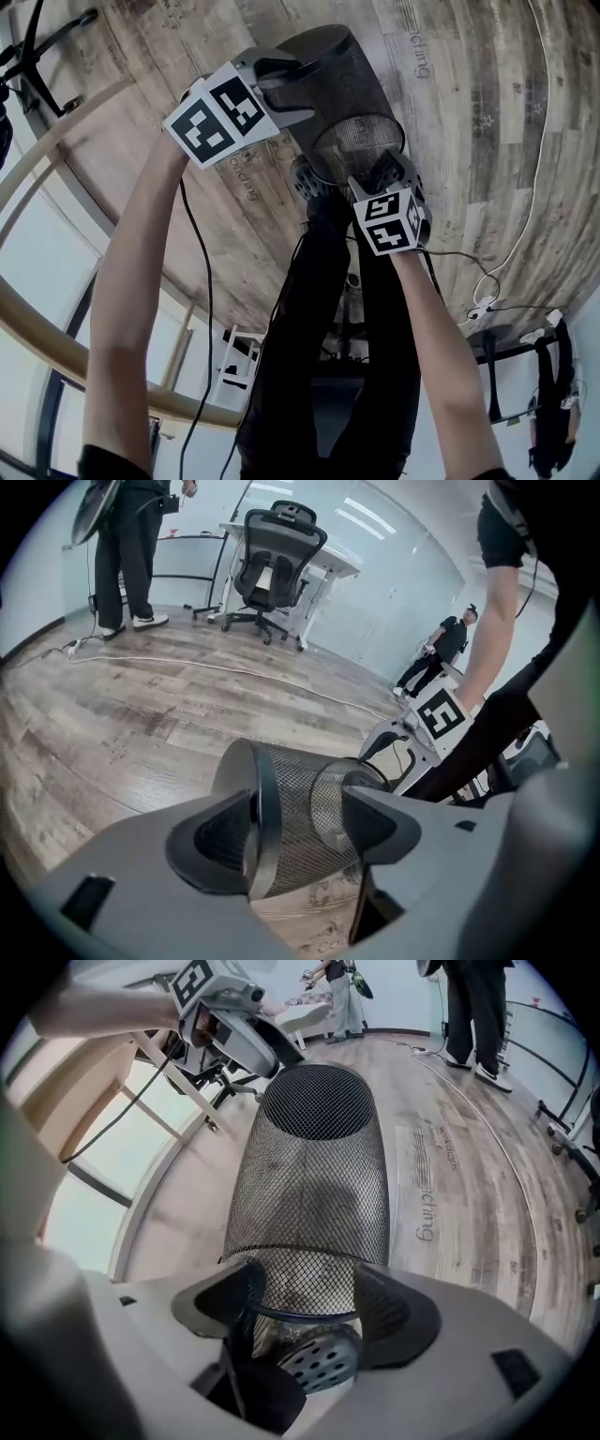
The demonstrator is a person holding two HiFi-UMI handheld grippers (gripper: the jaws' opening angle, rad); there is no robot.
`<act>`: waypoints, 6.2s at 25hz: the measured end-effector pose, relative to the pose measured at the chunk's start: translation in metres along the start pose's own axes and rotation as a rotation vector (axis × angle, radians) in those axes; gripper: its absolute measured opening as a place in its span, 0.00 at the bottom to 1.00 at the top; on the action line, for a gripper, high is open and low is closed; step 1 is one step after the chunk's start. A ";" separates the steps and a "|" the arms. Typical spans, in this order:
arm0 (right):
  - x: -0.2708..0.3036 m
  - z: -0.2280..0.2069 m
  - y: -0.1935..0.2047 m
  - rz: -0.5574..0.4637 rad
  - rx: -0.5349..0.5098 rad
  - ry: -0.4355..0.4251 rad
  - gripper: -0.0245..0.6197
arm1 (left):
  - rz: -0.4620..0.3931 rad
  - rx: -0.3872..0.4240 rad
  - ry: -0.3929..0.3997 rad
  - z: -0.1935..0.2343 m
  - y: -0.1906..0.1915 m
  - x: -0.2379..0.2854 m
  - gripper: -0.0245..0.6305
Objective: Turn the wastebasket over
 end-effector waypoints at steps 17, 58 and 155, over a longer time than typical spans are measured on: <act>0.026 -0.037 -0.033 0.017 -0.067 0.067 0.58 | -0.178 0.226 -0.302 0.006 -0.045 -0.034 0.31; -0.084 -0.050 -0.107 -0.539 0.359 -0.096 0.42 | -0.249 0.271 -0.297 -0.160 -0.018 0.004 0.22; -0.749 0.243 -0.343 -0.926 -0.528 0.043 0.09 | -0.797 -0.487 -0.918 -0.101 -0.394 -0.653 0.06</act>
Point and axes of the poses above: the fingertips, and each gripper's own axes: x forward along the fingers, z to its left, y out of its underside, the point moved 1 cm from there along -x, backward along the fingers, and after that the axes turned 14 degrees about -y, right-handed, at the moved point
